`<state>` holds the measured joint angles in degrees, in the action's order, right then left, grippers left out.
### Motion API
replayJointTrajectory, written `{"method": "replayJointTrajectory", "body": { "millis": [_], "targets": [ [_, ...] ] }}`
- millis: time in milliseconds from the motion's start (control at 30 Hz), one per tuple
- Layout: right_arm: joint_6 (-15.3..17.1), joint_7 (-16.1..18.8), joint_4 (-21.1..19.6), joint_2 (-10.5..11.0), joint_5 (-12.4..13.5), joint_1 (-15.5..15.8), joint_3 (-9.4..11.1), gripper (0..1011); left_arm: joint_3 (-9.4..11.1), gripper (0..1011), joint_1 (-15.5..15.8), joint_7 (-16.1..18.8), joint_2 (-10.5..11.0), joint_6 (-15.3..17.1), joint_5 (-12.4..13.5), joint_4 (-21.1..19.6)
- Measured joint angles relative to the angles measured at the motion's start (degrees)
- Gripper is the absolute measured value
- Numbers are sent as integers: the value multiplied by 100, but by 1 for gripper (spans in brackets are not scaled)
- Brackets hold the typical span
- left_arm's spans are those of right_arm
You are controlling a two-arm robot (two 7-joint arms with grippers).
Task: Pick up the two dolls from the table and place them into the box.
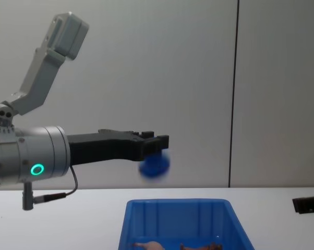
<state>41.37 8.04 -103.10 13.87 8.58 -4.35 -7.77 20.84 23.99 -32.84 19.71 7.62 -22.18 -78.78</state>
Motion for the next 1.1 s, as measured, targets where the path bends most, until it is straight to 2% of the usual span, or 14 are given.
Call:
{"method": "replayJointTrajectory", "body": {
  "millis": [33,167,333,367,500,567,600,667,700,933,1100],
  "targets": [
    [0,0,0,0,0,0,0,1001,1,357,2,-4,0,3,1,2],
    [0,0,0,0,0,0,0,1001,3,524,9,-22,-2,12,7,11],
    [0,0,0,0,0,0,0,1001,6,643,15,-39,-5,21,12,20],
    [0,0,0,0,0,0,0,1001,6,701,16,-42,-5,22,13,21],
    [0,0,0,0,0,0,0,1001,7,815,17,-41,-5,23,16,22],
    [0,0,0,0,0,0,0,1001,7,853,17,-15,-3,22,19,22],
    [0,0,0,0,0,0,0,1001,4,904,13,27,2,17,24,15],
    [0,0,0,0,0,0,0,1001,0,929,5,93,8,11,32,0],
    [0,0,0,0,0,0,0,1001,-5,982,-8,159,16,5,41,-21],
    [0,0,0,0,0,0,0,1001,-38,1001,-81,558,66,-23,111,-151],
    [0,0,0,0,0,0,0,1001,-73,1001,-157,967,115,-32,200,-285]
  ]
}}
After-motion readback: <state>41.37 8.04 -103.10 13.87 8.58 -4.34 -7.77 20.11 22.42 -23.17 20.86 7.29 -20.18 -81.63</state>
